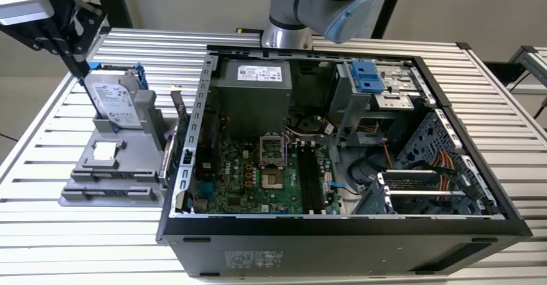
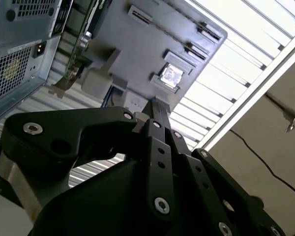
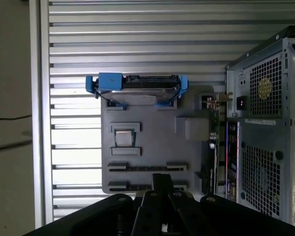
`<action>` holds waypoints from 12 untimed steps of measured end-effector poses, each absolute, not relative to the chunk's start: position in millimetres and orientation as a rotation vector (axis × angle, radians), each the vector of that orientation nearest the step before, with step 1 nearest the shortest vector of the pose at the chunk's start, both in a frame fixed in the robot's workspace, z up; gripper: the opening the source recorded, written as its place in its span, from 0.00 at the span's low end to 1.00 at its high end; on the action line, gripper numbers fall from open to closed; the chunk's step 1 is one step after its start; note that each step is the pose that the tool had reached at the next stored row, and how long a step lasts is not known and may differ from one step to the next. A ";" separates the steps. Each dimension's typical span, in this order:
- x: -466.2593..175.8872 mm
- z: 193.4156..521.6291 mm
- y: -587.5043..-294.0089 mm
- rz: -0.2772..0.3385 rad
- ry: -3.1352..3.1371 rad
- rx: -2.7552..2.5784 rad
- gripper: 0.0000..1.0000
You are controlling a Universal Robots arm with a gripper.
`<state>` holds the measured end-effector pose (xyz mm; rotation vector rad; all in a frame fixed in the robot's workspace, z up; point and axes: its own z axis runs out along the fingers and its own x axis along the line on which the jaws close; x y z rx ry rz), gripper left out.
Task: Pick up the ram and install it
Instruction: 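Pick up the ram and move it above insertion slot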
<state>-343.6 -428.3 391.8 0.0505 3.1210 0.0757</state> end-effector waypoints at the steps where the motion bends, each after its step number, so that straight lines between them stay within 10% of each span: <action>1: -343.5 391.8 -429.3 0.076 3.121 0.050 0.00; 12: -343.5 391.5 -437.9 0.076 3.121 0.050 0.00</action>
